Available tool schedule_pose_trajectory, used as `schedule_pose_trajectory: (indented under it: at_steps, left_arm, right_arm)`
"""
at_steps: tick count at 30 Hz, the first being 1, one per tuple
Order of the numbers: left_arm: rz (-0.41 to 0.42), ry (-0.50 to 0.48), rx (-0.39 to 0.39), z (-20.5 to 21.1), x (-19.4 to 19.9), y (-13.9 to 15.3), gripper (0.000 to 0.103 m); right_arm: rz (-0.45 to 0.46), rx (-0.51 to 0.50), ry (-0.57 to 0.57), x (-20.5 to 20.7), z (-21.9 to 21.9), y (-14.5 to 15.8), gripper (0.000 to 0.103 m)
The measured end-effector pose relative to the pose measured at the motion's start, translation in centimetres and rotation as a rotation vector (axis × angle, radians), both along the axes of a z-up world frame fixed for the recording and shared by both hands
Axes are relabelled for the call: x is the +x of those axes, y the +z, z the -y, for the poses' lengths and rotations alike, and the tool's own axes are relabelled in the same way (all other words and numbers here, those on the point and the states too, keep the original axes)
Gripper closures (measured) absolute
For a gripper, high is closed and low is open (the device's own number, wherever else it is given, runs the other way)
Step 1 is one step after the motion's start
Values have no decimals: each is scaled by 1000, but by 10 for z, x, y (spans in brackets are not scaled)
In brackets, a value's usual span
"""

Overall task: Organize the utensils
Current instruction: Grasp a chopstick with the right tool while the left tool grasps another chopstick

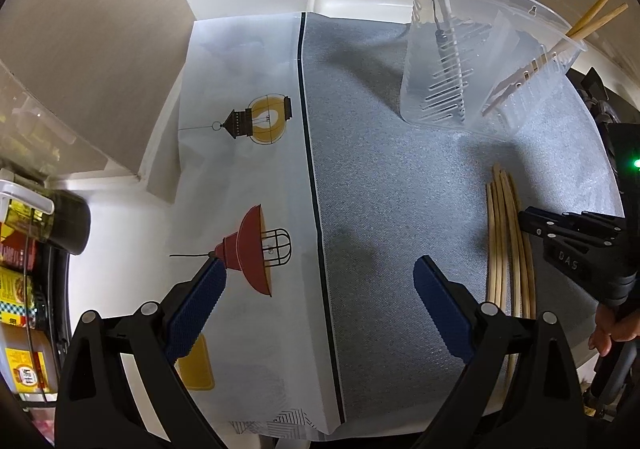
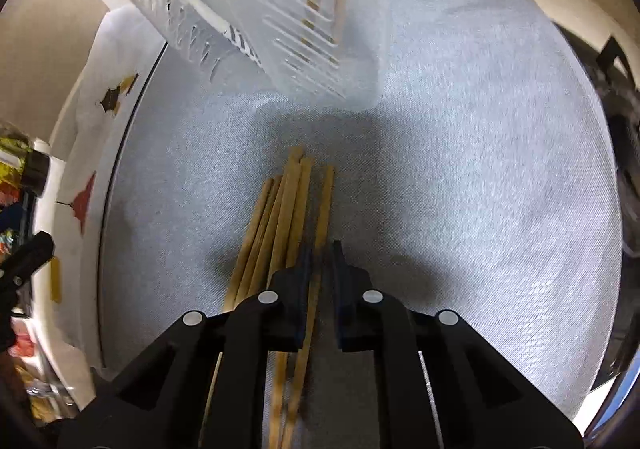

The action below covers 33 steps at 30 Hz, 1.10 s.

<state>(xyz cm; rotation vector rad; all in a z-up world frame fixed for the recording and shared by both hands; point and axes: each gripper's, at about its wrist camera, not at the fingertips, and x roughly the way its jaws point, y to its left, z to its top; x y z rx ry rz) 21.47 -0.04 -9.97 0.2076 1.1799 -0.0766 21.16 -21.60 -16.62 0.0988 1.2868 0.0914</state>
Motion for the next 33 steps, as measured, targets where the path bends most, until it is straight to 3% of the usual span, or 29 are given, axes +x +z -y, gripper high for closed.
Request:
schedule_pose_trajectory:
  at_steps: [3,7,14,17,22,33]
  left_arm:
    - [-3,-6,-3,2,1,-1,11]
    - [-13,-31,-23,10,5,-3,11]
    - [-98,-213,-139,54,27,-29,11]
    - [-133,-253,-144,74,37,-44,14]
    - [-192,-288,-116,96,46,-64,27]
    - [-238,-290,-85,106,49,-82,27]
  right_arm:
    - [27,-21,14,2,-5,-2,96]
    - [21,2,-54,-5,12,-1,97]
    - [9,45,-165,-25,47,-1,97]
    - [12,52,-185,-29,52,-1,97]
    - [18,71,-195,-34,59,-4,97]
    - [24,78,-193,-59,80,2,97]
